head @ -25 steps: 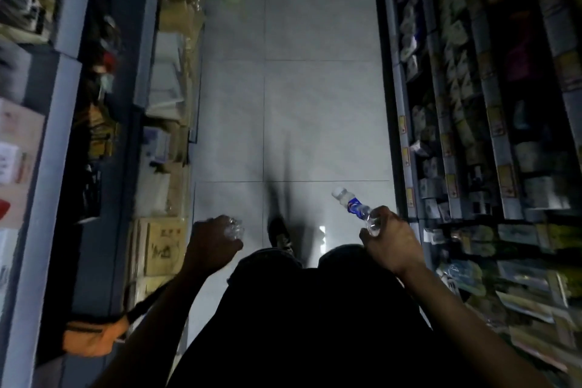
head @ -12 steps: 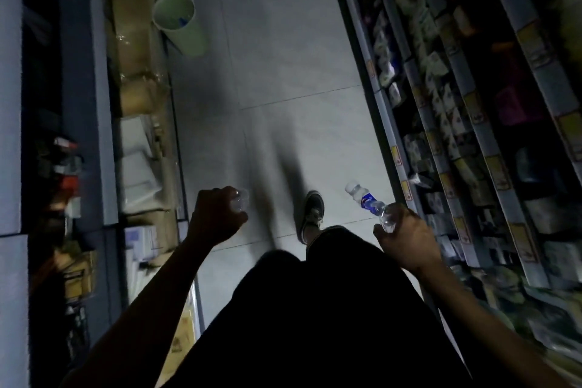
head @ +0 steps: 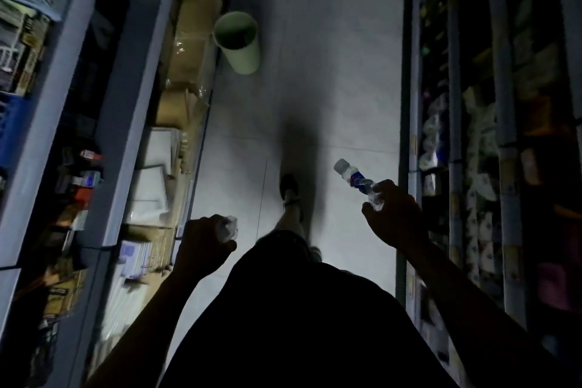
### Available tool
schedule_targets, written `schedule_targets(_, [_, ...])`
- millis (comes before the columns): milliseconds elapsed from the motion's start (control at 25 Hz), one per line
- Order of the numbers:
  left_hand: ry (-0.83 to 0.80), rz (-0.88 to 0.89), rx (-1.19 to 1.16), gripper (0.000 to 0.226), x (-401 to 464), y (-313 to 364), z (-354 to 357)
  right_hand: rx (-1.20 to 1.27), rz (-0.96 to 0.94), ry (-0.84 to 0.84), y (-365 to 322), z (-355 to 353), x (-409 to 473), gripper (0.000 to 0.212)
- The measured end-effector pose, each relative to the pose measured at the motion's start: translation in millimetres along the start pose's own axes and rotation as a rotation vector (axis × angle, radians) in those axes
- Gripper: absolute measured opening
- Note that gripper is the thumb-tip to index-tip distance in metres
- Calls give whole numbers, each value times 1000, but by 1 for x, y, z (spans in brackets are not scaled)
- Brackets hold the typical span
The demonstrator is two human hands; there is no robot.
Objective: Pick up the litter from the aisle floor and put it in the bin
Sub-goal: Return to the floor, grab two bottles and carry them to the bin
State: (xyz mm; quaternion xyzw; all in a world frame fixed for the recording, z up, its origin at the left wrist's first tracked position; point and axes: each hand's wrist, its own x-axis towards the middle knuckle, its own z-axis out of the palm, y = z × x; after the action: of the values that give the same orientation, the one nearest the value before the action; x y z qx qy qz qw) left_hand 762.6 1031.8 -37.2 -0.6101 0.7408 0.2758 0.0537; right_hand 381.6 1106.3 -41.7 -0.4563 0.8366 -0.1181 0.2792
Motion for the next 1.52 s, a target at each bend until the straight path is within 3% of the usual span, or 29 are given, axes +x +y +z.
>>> schedule_targets(160, [36,0,-20,46,98,15,-37,-18,14,-13,-36,-23,107,33])
schedule_targets(320, [92,145,15,37,197,60,-92,38,111,-56,-61,-51,173,30])
schedule_targets(480, [76,187,56,48,309,106,-135,119,180,-49,-66,-83,231,36])
schedule_targets(800, [136,262,128,48,499,200,-180,108,212,-26,-62,-142,391,33])
schedule_targets(960, [82,154,101,42,548,224,-193,64,143,-142,-79,-181,505,33])
schedule_targets(1120, [199,222,59,37,564,232,-209,-10,-56,-148,-123,-220,608,30])
schedule_targets(1200, [210,127,-8,41,569,219,-206,-44,-141,-194,-150,-232,658,31])
schedule_targets(1360, [126,-390,-291,59,586,195,-199,-86,-225,-282,-214,-226,741,38])
schedule_targets(1520, [133,-650,-475,55,633,168,-217,1,-87,-463,-289,-188,788,45])
